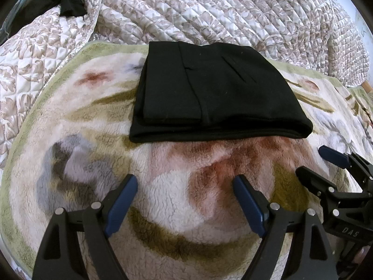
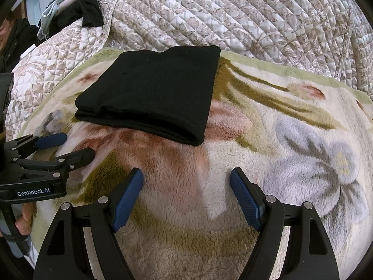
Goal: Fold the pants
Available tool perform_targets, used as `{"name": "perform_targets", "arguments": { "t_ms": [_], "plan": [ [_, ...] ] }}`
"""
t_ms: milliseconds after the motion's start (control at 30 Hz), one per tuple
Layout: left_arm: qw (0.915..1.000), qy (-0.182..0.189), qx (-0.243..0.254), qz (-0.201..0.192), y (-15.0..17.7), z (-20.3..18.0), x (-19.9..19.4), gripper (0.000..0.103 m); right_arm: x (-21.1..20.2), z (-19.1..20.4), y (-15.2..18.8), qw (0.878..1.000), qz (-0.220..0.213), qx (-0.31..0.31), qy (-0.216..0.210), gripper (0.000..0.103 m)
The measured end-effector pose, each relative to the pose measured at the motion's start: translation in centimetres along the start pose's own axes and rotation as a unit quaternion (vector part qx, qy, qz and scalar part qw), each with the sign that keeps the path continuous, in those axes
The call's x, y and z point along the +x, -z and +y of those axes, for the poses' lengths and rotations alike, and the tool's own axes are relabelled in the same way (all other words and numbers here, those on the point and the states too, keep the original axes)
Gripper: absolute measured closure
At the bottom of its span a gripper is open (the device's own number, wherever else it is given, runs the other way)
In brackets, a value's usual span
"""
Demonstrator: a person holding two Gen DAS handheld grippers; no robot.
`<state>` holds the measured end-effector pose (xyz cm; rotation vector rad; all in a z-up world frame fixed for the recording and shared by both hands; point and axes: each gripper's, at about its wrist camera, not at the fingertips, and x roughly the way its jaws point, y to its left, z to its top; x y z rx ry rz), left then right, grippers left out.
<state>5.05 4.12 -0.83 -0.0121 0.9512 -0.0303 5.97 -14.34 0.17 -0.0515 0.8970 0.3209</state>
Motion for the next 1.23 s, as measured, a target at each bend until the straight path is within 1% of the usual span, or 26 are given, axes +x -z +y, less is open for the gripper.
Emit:
{"name": "perform_targets", "arguments": {
  "t_ms": [1233],
  "plan": [
    [1.0000,-0.006,-0.005,-0.001,0.12,-0.28,0.05,0.016,-0.09,0.12,0.01,1.000,0.000,0.001,0.001,0.026]
  ]
}}
